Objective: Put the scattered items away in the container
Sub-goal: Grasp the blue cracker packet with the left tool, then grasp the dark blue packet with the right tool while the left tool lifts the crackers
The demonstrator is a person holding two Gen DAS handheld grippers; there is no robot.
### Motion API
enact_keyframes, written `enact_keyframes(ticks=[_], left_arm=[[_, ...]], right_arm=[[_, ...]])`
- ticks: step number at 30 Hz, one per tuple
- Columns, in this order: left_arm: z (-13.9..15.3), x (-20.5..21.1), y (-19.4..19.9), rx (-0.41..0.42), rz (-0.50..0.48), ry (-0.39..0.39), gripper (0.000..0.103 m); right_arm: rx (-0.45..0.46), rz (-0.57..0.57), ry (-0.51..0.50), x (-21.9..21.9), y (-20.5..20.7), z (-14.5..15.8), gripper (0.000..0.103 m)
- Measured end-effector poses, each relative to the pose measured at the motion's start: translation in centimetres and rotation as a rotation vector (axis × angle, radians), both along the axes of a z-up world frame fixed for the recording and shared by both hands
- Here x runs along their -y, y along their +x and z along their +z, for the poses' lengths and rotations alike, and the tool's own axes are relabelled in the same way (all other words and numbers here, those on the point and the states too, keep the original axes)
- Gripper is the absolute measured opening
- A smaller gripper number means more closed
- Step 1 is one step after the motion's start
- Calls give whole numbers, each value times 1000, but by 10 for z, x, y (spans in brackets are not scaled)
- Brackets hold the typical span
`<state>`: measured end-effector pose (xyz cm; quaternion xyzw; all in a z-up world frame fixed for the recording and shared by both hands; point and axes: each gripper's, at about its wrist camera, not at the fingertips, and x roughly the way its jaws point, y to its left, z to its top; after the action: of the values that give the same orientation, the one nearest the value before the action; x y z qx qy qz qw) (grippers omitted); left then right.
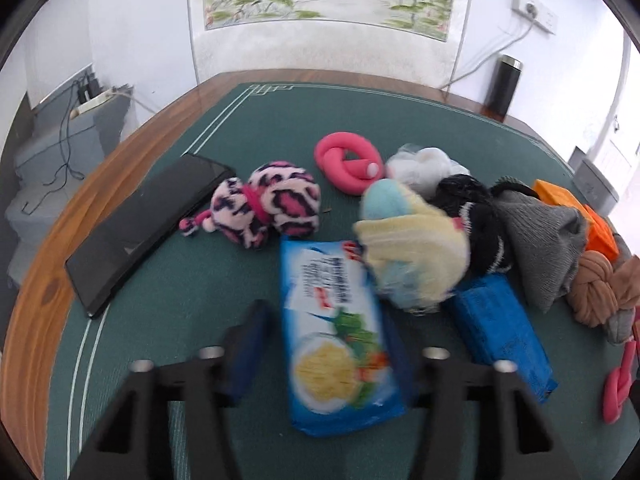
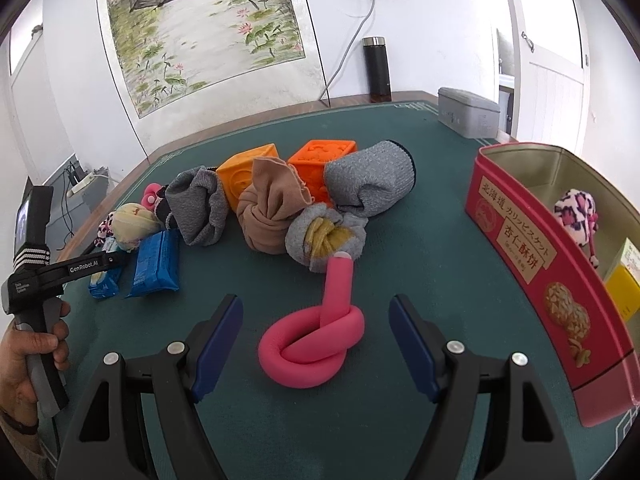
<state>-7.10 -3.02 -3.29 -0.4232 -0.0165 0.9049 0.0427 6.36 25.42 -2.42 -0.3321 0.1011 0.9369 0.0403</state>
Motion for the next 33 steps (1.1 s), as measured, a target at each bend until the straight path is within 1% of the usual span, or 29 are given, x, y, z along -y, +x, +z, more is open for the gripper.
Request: enact_keyframes(ticks=[3,5,8,11,13,16,20,23,26,28,30,31,32,33], left_arm=[[1,3,6,0,-7,27,43],[4,7,12,-1,-11,51,43],[12,9,23,-24,-24,78,43],[26,11,33,-68,-39,111,43],[34,13,41,-106,-45,117,43],[45,18,51,-149,-51,131,43],[49,23,51,-155,-54,160,43],[48,26,49,-152,-56,170,43],[47,26,47,-148,-57,172,43],[45,25,46,-142,-59,173,43],[43,25,45,-135,-60,175,43],[43,24,45,-134,-60,176,43],[43,24,45,-135,-59,176,43],[43,23,45,-138,-59,175,43]], right_arm=[[-27,8,19,6,3,9,79],[-48,44,34,15,3,16,79],[-65,109,61,31,-3,25,79],[-35,219,30,50,-19,25,79],[7,292,4,65,-33,23,79],[50,374,11,89,-51,19,79],[110,410,76,117,-78,7,79],[158,423,77,130,-98,-5,79],[175,423,113,142,-112,-13,78],[193,422,139,149,-119,-20,74],[213,422,159,153,-124,-29,66],[204,420,185,155,-123,-30,65],[195,422,200,156,-122,-30,62],[191,424,198,157,-122,-30,54]])
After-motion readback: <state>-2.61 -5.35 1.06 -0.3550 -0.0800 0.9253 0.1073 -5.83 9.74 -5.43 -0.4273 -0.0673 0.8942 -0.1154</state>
